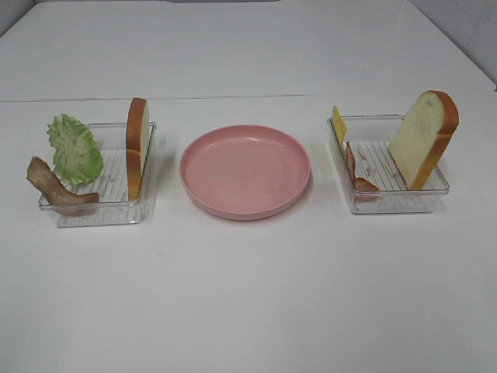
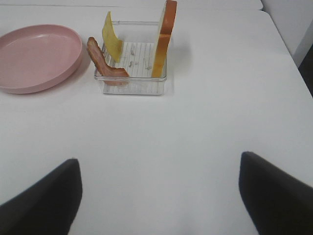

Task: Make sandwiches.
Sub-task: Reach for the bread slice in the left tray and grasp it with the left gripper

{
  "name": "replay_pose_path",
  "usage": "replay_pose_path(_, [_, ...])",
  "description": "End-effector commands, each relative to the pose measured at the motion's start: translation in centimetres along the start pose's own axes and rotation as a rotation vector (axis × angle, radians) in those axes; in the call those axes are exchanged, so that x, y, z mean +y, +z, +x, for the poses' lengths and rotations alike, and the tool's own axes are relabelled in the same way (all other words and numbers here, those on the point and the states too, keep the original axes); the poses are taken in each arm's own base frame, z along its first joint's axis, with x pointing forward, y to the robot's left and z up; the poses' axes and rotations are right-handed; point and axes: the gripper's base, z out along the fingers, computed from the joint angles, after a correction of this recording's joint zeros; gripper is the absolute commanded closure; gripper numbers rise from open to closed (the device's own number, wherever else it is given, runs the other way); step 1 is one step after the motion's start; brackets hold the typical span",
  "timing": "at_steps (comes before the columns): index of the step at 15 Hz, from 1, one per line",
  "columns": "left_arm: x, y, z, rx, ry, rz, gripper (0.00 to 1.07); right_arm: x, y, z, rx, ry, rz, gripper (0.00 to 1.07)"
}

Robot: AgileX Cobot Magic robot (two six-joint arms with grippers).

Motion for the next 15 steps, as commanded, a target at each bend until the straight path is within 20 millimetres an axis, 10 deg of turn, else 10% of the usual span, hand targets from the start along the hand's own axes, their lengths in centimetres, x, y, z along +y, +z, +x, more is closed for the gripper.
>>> replay_pose_path(1, [-0.08, -0.26, 0.08, -0.03, -0.004, 0.005, 0.23, 0.03, -0.11, 0.01, -0.023, -0.007, 0.007, 0.25])
replay_pose_path(15, [-0.08, -0.26, 0.08, -0.03, -0.004, 0.005, 0.23, 0.03, -0.11, 0.01, -0.023, -0.007, 0.007, 0.25])
